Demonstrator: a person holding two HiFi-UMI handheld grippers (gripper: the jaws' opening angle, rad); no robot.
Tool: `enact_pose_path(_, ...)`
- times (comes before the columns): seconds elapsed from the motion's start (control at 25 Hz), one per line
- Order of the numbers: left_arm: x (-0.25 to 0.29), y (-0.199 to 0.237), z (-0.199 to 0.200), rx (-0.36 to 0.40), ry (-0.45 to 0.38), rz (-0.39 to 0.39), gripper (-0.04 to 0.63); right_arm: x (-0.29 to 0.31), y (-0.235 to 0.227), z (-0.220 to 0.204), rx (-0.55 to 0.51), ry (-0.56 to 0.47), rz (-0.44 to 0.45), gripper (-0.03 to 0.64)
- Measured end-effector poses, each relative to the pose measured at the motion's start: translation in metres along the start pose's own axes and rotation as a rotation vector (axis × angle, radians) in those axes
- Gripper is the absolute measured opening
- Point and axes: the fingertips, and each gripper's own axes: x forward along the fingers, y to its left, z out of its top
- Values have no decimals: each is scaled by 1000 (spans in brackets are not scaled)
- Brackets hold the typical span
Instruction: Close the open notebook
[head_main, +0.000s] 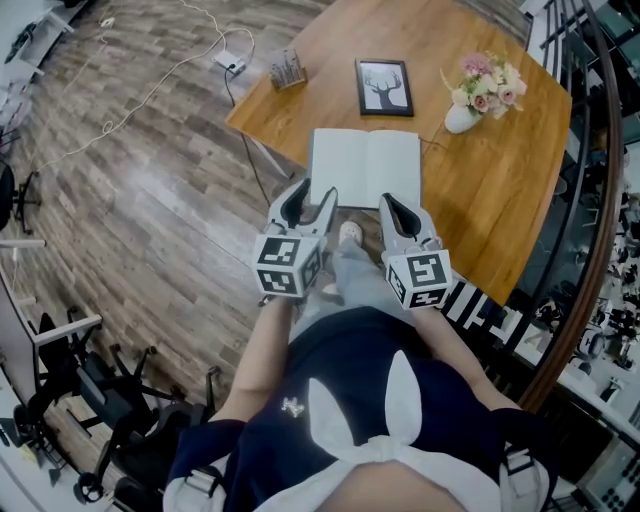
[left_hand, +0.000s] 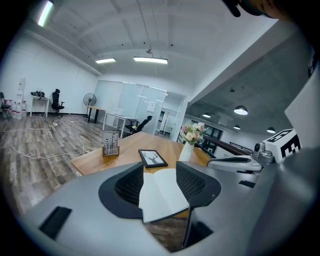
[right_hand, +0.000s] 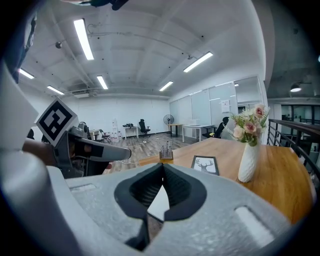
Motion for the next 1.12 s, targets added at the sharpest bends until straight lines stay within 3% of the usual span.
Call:
enact_pose_path(0.12,9,4,-3,16,22,-9,236,6,-6,1,0,8,2,-2)
enact_pose_path(0.4,31,17,-11,48,93,7,259,21,-23,-2,9,28,4,-2)
enact_pose_path(1.12,75,58,-63,-22,261,24,284,57,-44,-21,39,96,39,-3)
